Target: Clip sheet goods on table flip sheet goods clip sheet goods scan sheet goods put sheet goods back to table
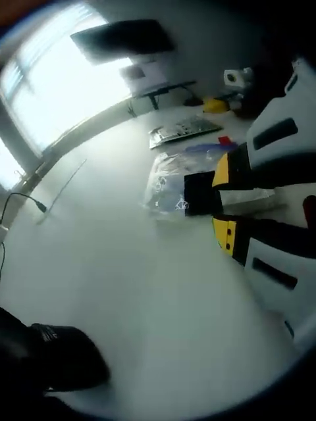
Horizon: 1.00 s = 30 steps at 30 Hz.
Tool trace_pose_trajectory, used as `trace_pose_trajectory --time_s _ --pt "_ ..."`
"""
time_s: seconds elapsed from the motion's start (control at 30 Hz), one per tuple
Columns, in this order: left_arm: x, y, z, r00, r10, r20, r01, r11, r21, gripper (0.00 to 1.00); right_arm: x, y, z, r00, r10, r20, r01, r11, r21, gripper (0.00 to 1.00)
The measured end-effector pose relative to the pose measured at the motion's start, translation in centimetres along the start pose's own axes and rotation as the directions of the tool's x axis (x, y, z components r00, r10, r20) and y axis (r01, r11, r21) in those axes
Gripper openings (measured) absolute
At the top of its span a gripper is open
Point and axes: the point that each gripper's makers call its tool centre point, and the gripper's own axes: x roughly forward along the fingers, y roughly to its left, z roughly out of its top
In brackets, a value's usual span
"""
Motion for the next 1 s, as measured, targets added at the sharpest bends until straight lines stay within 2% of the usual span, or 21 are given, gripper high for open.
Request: trace_pose_trajectory --time_s 0.03,0.17,0.43,0.73,0.83,0.9,1.0 --pt "0.0 0.0 -0.1 1.0 -0.003 -0.003 0.003 1.0 0.0 0.03 0.0 0.0 0.0 1.0 0.0 0.0 0.0 1.0 0.0 0.0" --pt "0.0 0.9 1.2 1.0 -0.02 -0.003 0.02 1.0 -0.011 0.03 0.0 0.1 0.0 1.0 -0.001 -0.004 0.001 1.0 -0.005 0.0" --pt "-0.3 0.9 2.2 0.999 -0.047 0.013 0.048 0.998 -0.03 0.0 0.0 0.2 -0.1 1.0 -0.004 -0.01 0.004 1.0 -0.01 0.0" --pt "-0.9 -0.2 1.8 0.996 -0.075 0.055 0.078 0.996 -0.051 0.0 -0.1 0.4 0.0 1.0 0.003 -0.012 -0.003 1.0 -0.015 0.0" --pt "-1.3 -1.2 1.4 0.993 -0.088 0.076 0.092 0.995 -0.04 0.0 -0.2 0.5 0.0 1.0 0.003 -0.01 -0.003 1.0 -0.017 0.0" --pt "-1.4 -1.3 1.7 0.993 -0.091 0.081 0.093 0.995 -0.032 0.0 -0.2 0.5 0.1 1.0 0.002 -0.007 -0.002 1.0 -0.022 0.0" --pt "-1.5 -1.8 1.3 0.992 -0.092 0.088 0.095 0.995 -0.03 0.0 -0.2 0.7 0.3 1.0 -0.005 -0.001 0.005 0.999 -0.042 0.0"
